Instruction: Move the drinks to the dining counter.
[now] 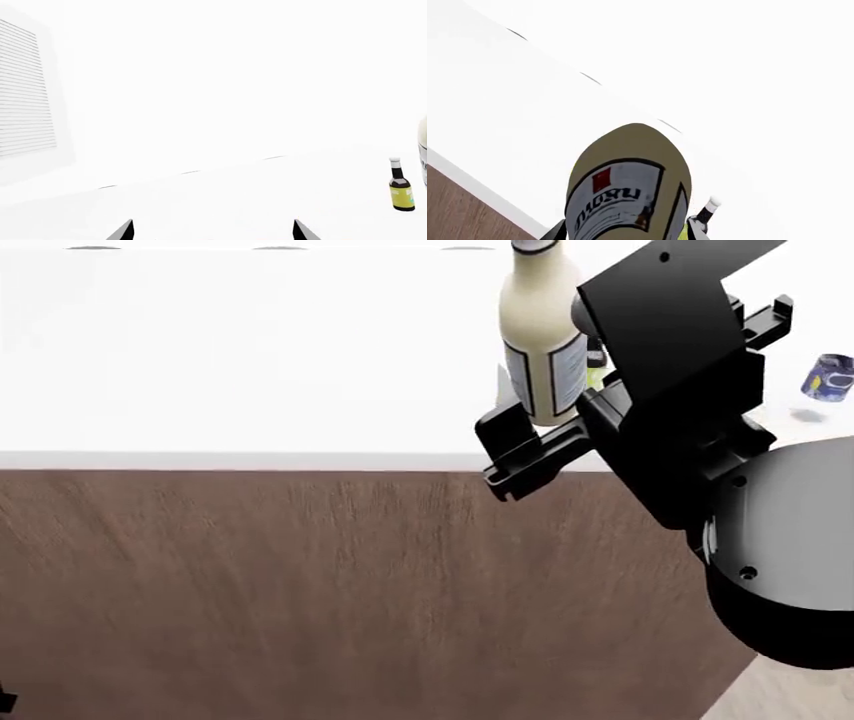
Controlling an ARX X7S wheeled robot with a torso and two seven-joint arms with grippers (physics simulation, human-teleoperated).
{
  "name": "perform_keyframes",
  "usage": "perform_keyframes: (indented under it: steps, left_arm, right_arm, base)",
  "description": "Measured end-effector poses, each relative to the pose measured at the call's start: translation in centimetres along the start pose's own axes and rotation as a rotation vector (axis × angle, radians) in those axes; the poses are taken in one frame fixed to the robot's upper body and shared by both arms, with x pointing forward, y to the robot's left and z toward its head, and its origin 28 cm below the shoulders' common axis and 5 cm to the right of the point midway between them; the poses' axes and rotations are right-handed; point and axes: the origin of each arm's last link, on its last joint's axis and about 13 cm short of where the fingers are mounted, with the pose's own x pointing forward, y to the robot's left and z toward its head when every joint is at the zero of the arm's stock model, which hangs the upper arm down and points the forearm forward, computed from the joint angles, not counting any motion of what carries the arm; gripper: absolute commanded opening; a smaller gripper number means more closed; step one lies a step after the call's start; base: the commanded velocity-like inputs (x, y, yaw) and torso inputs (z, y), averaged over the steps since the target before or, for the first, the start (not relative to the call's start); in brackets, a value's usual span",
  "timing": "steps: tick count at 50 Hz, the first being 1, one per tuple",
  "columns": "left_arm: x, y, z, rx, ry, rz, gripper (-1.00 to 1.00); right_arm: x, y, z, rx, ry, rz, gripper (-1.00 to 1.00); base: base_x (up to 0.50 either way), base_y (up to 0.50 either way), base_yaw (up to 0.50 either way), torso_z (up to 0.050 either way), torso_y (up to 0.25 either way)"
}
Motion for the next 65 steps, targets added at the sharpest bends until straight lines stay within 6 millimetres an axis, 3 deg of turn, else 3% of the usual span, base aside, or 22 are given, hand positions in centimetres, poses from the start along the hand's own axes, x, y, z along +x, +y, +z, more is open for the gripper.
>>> perform_keyframes:
  steps: [11,36,65]
  left_arm:
    - [0.0,0.0,0.0,0.001,0.0,0.0,1.0]
    - [0.0,0.0,0.0,0.005,-0.004,-0.002,1.0]
    - [0.0,0.0,-0.2,0.002,0.001,-0.003,1.0]
  right_arm:
    - [-0.1,0.0,0.1,0.002,-0.016,0.0,-1.0]
    - [0.1,-0.1,0.2,0.03,-0.039,-0.008,-1.0]
    - [1.0,0.5,-0.4,0.136,-0.021,0.024,-1.0]
  base:
    - [0.12,0.5,0.0,0.0,0.001]
    - [0.47,0.31,0.0,0.0,0.002]
    - [0.04,0.01,0.0,0.0,0.001]
